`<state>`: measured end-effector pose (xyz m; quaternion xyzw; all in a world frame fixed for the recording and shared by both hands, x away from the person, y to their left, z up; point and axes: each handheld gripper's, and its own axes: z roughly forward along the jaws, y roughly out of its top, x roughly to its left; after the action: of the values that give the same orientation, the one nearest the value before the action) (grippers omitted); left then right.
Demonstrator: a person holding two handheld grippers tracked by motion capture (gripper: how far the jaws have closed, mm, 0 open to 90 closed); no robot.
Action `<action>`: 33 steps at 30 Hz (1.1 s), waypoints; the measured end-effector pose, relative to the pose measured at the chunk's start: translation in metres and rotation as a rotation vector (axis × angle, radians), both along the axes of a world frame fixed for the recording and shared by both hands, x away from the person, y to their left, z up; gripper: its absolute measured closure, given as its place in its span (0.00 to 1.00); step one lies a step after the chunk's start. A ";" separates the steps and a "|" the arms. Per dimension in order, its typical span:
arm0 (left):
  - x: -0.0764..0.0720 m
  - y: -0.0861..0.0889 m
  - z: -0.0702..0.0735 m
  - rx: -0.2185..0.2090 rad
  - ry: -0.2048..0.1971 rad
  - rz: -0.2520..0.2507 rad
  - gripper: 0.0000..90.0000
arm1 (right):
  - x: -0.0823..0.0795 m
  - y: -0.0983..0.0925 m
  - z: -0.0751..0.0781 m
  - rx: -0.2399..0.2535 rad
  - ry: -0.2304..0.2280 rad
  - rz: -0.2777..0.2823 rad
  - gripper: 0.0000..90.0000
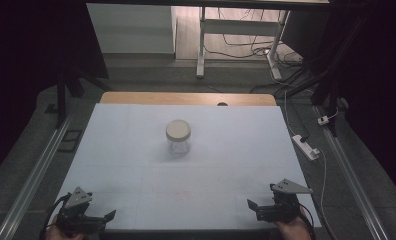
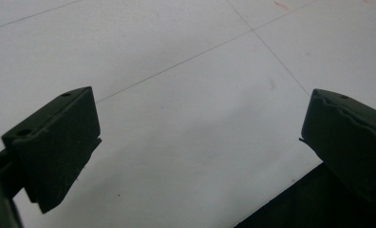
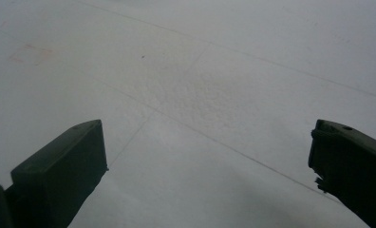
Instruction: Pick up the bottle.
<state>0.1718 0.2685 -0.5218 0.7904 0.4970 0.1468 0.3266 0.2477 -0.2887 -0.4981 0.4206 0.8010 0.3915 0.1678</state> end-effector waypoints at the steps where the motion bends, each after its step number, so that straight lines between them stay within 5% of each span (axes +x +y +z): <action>1: 0.000 0.000 0.000 0.000 0.000 -0.004 0.00 | 0.001 0.000 0.000 0.012 0.018 0.003 0.00; 33: 0.005 0.001 0.000 -0.055 0.028 -0.030 0.00 | 0.001 0.007 -0.002 -0.026 0.042 0.090 0.00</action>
<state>0.1770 0.2699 -0.5218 0.7904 0.4935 0.1174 0.3433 0.2489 -0.2822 -0.4999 0.3898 0.8276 0.3793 0.1388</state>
